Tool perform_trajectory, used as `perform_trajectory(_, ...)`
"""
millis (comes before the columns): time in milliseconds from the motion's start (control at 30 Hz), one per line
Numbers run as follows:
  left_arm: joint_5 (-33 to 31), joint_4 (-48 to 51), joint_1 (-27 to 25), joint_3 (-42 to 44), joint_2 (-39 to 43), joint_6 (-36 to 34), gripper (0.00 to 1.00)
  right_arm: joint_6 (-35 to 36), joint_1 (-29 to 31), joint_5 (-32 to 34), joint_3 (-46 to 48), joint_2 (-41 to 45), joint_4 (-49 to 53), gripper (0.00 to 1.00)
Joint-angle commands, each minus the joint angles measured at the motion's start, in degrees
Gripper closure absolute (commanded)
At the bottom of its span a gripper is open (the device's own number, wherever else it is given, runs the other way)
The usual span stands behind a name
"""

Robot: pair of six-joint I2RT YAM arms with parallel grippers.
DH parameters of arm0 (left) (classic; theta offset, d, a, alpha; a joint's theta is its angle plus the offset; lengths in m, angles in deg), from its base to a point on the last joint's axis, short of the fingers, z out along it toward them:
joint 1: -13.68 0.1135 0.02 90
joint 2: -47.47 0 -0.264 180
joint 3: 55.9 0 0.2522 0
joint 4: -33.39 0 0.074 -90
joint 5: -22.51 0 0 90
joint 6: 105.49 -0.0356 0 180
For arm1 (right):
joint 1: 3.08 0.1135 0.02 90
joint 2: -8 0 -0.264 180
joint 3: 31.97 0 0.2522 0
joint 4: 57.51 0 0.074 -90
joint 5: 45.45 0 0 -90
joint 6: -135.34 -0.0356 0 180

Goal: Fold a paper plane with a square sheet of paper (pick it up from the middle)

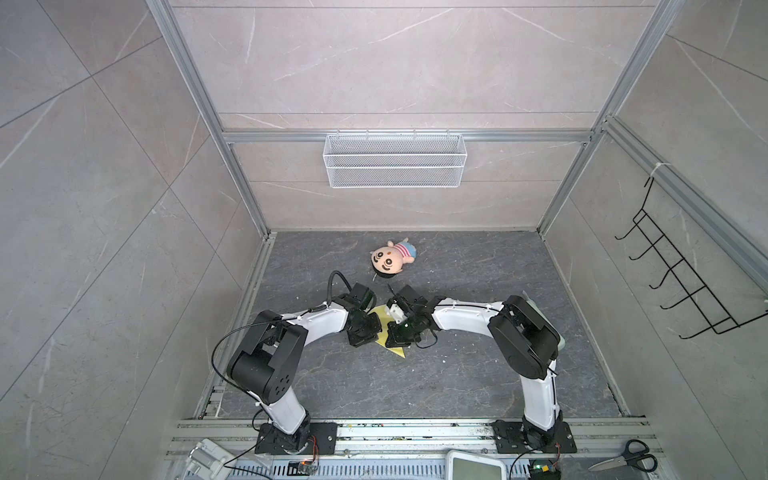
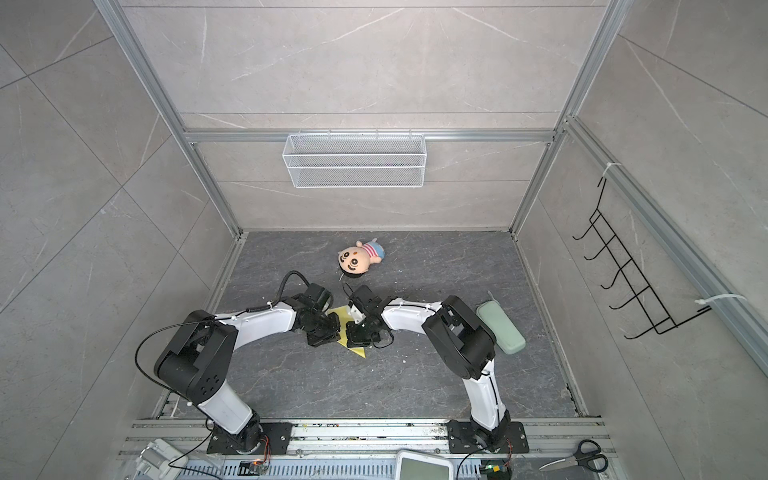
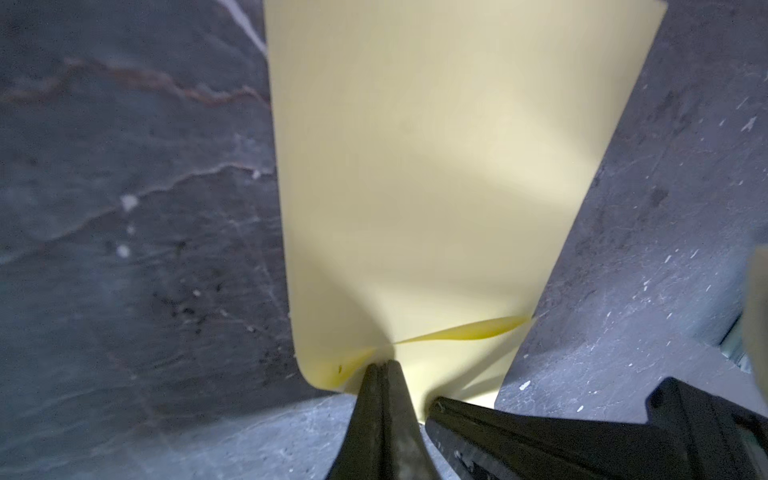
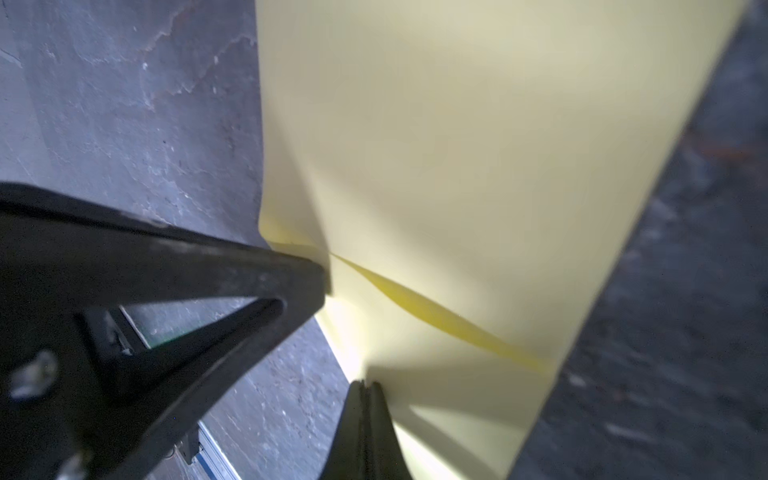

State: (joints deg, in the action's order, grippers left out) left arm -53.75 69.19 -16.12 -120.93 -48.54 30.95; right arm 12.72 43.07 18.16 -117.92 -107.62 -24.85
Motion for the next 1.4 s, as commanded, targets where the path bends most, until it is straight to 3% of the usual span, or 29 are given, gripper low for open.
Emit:
perform_trajectory(0, -4.1, 5.0, 0.1, -0.1, -2.0, -1.2, 0.96, 1.4, -0.2, 2.4, 2.4, 1.6, 6.5, 0.96)
perform_trajectory(333, -4.6, 5.8, 0.1, -0.5, -2.7, -1.3, 0.96, 2.1, -0.6, 0.6, 6.2, 4.2, 7.8, 0.95)
perform_trajectory(767, -4.5, 6.2, 0.0, -0.9, -2.5, -1.7, 0.96, 4.4, -1.6, 5.1, 11.4, 10.0, 11.7, 0.95)
perform_trajectory(1000, -3.8, 5.6, 0.0, -1.4, -1.9, -2.0, 0.96, 5.0, -1.2, 0.0, 11.5, 16.4, 2.2, 0.93)
perform_trajectory(1167, -2.6, 4.9, 0.0, -1.5, -1.8, -1.9, 0.95, 2.8, -0.4, -3.0, 7.7, 10.7, -0.7, 0.92)
perform_trajectory(1367, -1.0, 3.4, 0.1, -1.4, -1.1, -2.5, 0.94, 1.4, -0.1, -0.3, 5.7, 5.8, 0.9, 0.93)
